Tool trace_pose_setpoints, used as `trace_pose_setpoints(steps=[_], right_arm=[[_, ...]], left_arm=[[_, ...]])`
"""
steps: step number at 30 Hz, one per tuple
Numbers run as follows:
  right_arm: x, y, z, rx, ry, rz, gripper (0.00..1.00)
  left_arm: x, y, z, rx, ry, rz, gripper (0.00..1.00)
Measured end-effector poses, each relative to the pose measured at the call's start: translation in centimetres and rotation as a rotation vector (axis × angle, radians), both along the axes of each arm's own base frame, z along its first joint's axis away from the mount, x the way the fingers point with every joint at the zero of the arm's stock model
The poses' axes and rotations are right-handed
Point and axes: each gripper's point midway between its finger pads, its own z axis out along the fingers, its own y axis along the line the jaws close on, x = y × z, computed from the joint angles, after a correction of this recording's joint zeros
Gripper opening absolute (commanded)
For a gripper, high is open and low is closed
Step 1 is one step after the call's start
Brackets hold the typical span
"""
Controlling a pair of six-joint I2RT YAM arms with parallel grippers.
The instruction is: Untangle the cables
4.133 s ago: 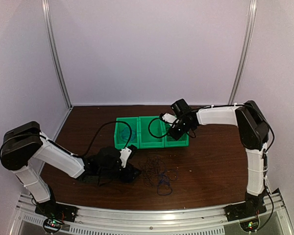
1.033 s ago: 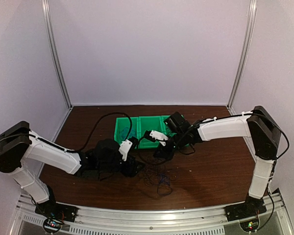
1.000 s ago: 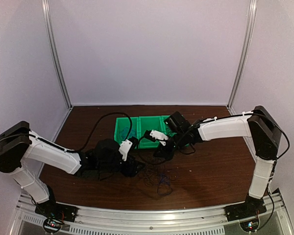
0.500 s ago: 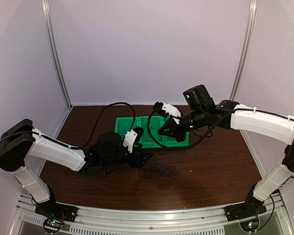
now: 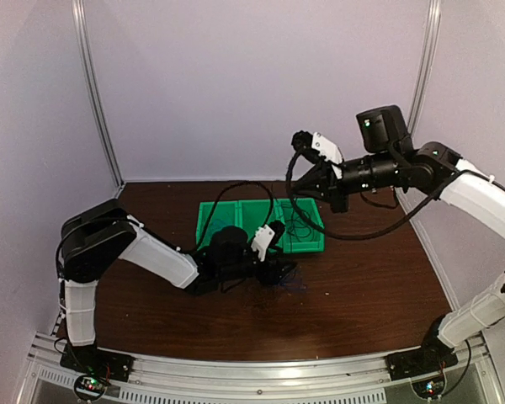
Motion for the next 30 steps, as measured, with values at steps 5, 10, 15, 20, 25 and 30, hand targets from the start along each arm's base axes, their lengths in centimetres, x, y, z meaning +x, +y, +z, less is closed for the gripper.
trace_pose_setpoints(steps=[5, 10, 15, 20, 25, 30], right_arm=[[1.6, -3.6, 11.5, 0.134, -0.235, -0.096, 0.00], [1.1, -8.4, 21.5, 0.259, -0.453, -0.194, 0.00], [0.1, -11.5, 27.4, 0.327, -0.593, -0.264, 0.00], [0.0, -13.0, 30.9, 0.370, -0.671, -0.311, 0.00], [-0.1, -14.6, 33.9, 0.407, -0.742, -0.372, 0.00], [-0.2, -16.0, 35.2, 0.421, -0.784, -0.437, 0.00]], left_arm=[[-0.4, -1.2, -4.8, 0.060, 0.089, -0.049, 0.60], [-0.6, -1.3, -7.9, 0.116, 0.170, -0.048, 0.58], [-0.9, -0.9, -8.4, 0.134, 0.192, -0.041, 0.58], [-1.2, 0.4, -8.5, 0.187, 0.204, -0.018, 0.58], [-1.7, 3.2, -8.5, 0.278, 0.201, 0.030, 0.59], [-2.3, 9.0, -7.5, 0.401, 0.161, 0.142, 0.59]])
